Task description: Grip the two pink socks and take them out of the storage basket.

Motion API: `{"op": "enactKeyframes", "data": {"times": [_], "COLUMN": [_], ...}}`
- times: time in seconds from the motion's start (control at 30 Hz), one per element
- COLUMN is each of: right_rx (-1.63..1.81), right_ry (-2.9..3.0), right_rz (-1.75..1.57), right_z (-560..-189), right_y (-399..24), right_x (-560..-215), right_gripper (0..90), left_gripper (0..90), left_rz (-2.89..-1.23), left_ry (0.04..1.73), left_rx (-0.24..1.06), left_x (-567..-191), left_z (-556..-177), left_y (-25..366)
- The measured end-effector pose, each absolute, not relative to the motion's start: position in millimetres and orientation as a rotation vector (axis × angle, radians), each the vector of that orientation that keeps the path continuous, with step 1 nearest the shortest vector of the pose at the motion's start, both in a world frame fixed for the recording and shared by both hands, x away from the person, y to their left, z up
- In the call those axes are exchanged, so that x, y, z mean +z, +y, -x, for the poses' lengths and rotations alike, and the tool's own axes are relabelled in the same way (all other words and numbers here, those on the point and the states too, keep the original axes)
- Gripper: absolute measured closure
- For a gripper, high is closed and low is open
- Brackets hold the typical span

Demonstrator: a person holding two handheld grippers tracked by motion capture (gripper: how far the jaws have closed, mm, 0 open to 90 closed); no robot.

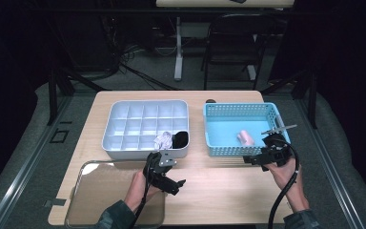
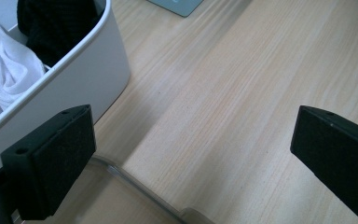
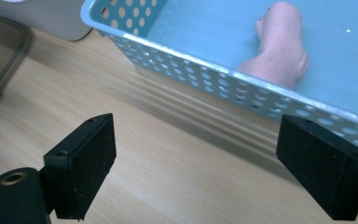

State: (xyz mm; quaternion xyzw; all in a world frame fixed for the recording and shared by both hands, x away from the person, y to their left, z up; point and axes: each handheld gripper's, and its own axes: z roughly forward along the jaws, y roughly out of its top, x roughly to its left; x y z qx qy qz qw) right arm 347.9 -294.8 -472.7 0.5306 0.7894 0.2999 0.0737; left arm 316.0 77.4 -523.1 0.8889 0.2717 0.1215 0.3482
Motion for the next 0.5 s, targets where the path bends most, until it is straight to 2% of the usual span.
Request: {"op": "enactKeyframes", "data": {"times": [0.5], "right_rx": [0.872], "right_ry": [2.333], "right_rz": [-1.623], "right_z": [-387.3], "right_y": [-302.7], "right_x": [-462.9], "right_gripper": [12.1], "left_gripper": [0.3], "left_rz": [-2.313], "left_ry": [0.697], "left_rx": [0.306], "left_x": [-525.3], "left_z": [-315.5], "left_y": [75.9]}}
